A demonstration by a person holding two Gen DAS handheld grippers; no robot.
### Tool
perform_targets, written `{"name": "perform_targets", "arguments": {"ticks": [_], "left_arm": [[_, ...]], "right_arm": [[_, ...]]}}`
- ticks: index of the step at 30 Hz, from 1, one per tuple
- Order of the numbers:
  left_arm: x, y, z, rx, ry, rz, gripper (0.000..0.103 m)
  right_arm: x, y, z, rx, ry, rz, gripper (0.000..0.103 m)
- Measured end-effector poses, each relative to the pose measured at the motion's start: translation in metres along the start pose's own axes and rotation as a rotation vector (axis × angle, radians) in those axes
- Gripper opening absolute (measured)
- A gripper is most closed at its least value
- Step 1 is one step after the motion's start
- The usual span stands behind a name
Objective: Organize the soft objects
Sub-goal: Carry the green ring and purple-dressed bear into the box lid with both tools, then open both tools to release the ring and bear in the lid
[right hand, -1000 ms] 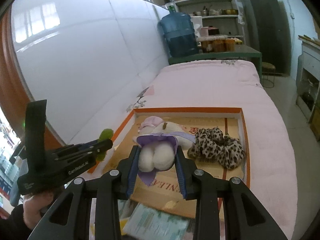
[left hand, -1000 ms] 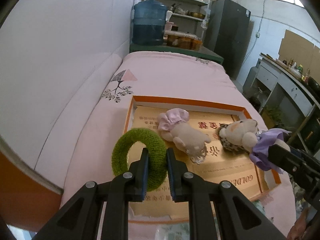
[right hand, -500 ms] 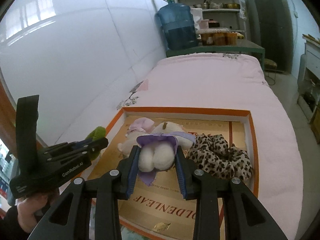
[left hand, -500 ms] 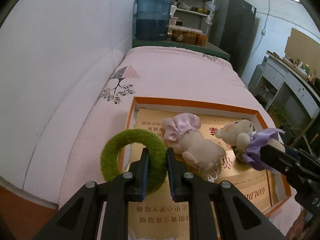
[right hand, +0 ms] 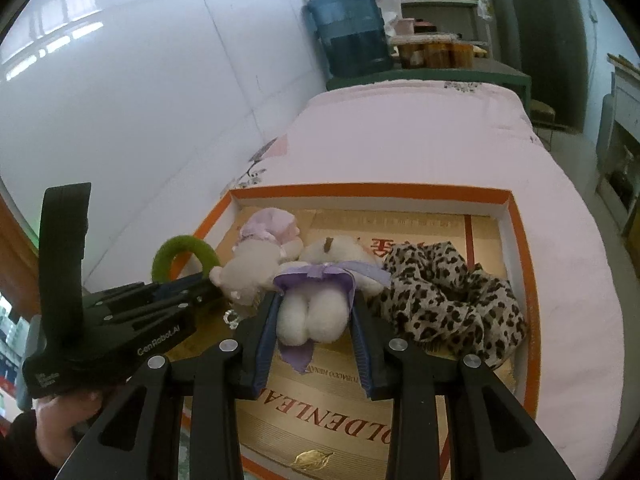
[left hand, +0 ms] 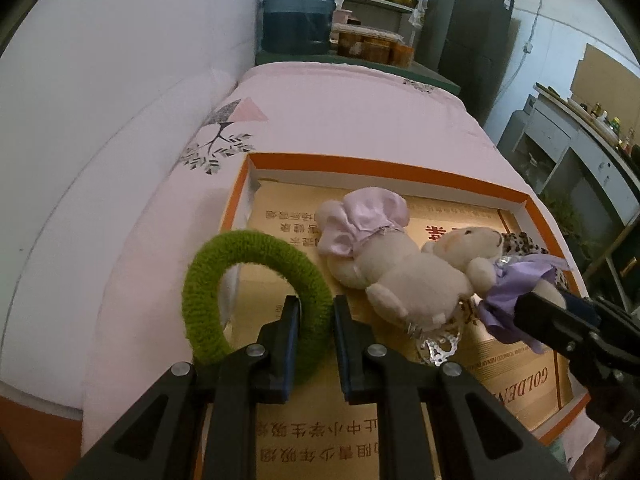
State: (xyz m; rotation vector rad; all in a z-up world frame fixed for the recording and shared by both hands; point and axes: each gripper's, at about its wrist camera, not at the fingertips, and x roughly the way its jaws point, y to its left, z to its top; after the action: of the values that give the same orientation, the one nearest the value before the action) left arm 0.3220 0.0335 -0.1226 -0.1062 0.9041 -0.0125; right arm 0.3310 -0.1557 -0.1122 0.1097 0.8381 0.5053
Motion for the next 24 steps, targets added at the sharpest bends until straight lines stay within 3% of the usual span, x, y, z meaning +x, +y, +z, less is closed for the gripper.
{"name": "perform_targets", "arguments": {"ticks": [8, 14, 17, 19, 24], "left_arm": [[0.0025, 0.0014, -0.0002, 0.003, 0.009, -0.041, 0.018], [0.0021, -0.0012, -0.0007, 0.021, 0.012, -0.029, 0.023], [0.0001, -0.0037, -0.0014, 0.025, 0.008, -0.027, 0.030], [-0.0007, -0.0065, -0.0021, 0.033, 0.005, -0.021, 0.045], [-0.0026, -0.0075, -0.0036, 0.035, 0.007, -0.016, 0.051]], "right_arm": [[0.0058, -0.0014, -0.0050, 0.005, 0.019, -0.002, 0.038], [0.0070, 0.0013, -0.0066, -0.007, 0.025, -0.014, 0.039], [0.0061, 0.0017, -0.0080, -0.011, 0.029, -0.016, 0.042], [0.0061, 0.0027, -0.0082, -0.013, 0.030, -0.018, 0.045], [0.0020, 0.0024, -0.0106, -0.011, 0.027, -0.023, 0.052]]}}
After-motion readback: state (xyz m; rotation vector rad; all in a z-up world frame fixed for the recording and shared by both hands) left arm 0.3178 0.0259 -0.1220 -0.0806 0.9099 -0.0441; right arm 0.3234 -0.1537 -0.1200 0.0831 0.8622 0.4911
